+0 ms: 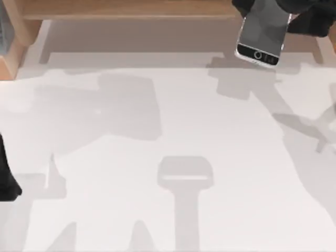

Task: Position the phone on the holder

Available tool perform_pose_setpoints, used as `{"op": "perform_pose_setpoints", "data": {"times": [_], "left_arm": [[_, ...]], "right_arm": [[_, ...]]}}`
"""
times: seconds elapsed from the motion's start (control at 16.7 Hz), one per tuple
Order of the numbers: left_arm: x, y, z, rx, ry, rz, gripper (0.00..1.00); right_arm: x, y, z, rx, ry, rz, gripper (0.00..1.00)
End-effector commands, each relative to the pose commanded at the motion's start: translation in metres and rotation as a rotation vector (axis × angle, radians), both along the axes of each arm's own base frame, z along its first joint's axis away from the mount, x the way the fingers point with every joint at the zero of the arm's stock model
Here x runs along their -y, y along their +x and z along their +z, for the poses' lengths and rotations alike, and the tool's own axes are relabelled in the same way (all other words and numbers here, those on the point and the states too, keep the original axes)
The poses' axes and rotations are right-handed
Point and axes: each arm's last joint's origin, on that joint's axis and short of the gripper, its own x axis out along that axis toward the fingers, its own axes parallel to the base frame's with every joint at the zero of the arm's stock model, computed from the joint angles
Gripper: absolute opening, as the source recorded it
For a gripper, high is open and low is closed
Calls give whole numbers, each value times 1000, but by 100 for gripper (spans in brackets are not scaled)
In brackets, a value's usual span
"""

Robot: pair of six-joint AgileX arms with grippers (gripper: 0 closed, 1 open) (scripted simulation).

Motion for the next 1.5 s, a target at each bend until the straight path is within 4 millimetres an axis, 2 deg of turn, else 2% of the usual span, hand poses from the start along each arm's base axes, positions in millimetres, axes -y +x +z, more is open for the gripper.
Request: {"op": "perform_pose_setpoints", "data": {"times": [0.42,0.66,1.08,1.5], "left_arm": [[0,0,0,0,0,0,100],[0,0,0,0,0,0,100],[0,0,0,0,0,0,100],[0,0,0,0,0,0,100]], "right_arm": [[54,-41,42,235,-6,3,0],[79,-64,44,336,-34,7,0],[117,-98,20,441,-123,16,0],[154,-134,-62,519,-266,21,0]]}}
